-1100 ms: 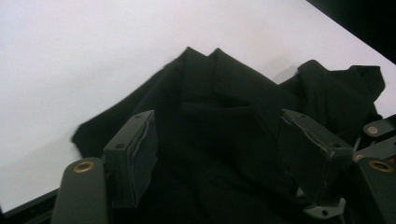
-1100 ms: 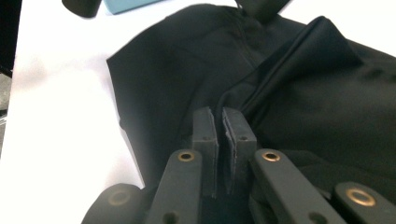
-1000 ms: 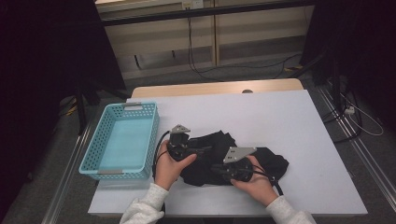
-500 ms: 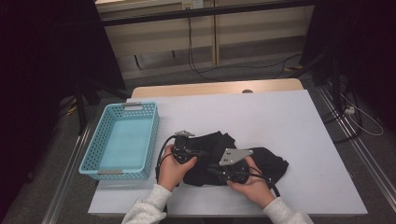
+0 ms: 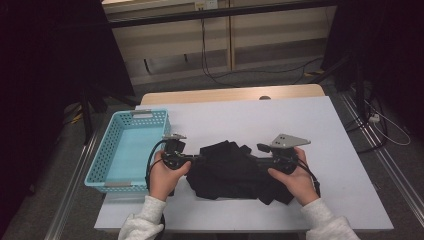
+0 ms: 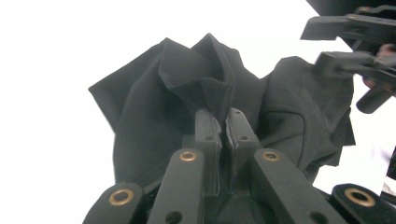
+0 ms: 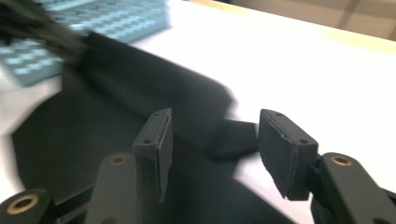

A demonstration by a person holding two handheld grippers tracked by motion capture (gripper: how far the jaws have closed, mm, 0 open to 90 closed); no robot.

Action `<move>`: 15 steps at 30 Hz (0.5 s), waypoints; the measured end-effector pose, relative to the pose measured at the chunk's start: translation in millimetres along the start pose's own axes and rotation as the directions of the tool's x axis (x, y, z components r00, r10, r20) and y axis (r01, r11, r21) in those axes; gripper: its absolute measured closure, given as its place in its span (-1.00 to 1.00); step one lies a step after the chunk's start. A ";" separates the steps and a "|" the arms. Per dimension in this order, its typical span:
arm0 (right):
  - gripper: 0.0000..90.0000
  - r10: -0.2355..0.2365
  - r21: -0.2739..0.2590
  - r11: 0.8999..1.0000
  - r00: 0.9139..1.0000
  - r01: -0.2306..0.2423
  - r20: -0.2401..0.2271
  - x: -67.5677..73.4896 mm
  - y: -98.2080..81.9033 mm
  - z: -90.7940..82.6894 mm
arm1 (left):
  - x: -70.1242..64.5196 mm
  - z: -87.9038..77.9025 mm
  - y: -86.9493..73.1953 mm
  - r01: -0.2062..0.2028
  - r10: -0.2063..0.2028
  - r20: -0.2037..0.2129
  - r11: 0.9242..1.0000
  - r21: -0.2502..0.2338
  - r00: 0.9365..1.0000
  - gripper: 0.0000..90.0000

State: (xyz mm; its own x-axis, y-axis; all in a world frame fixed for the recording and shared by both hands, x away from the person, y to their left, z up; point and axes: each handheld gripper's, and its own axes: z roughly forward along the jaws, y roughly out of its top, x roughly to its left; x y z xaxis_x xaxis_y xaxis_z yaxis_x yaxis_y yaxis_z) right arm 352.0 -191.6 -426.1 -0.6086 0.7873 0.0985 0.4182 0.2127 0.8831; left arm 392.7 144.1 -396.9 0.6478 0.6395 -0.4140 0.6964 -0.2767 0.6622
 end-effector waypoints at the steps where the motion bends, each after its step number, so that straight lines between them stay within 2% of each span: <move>1: -0.04 0.023 0.012 1.000 1.000 -0.023 0.010 -4.5 -1.3 2.8 | 0.0 -2.0 -0.4 0.002 -0.002 -0.002 1.000 0.000 1.000 0.90; 3: -0.03 0.023 0.039 0.999 0.999 -0.025 0.041 -9.8 -2.7 9.8 | -0.2 -4.4 -1.6 0.000 0.000 0.002 1.000 0.007 1.000 0.90; 7: -0.03 0.019 0.085 0.996 0.997 -0.025 0.071 -15.2 2.0 28.3 | -0.9 -3.2 -4.8 -0.002 0.002 -0.003 1.000 0.019 1.000 0.90; 9: 0.00 0.046 0.097 0.994 0.998 -0.051 0.052 -17.8 2.1 37.9 | -0.1 -3.5 -6.1 -0.002 0.002 -0.006 1.000 0.024 1.000 0.90; 12: 0.01 0.056 0.139 0.988 0.997 -0.062 0.047 -19.6 1.0 52.9 | 2.5 -5.8 -7.2 0.002 -0.002 -0.010 1.000 0.022 1.000 0.90; 15: 0.03 0.035 0.198 0.979 0.998 -0.045 0.053 -18.0 -0.2 67.9 | 3.8 -8.2 -7.8 0.006 -0.006 -0.013 1.000 0.019 1.000 0.90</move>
State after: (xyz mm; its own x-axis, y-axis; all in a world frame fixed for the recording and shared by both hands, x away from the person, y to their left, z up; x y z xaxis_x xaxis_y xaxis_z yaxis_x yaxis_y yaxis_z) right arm 408.7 -166.5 -459.3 -0.5571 0.8237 0.1054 0.5706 0.2875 0.7693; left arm 387.2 154.6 -398.5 0.6398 0.6503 -0.4096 0.7058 -0.2862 0.6480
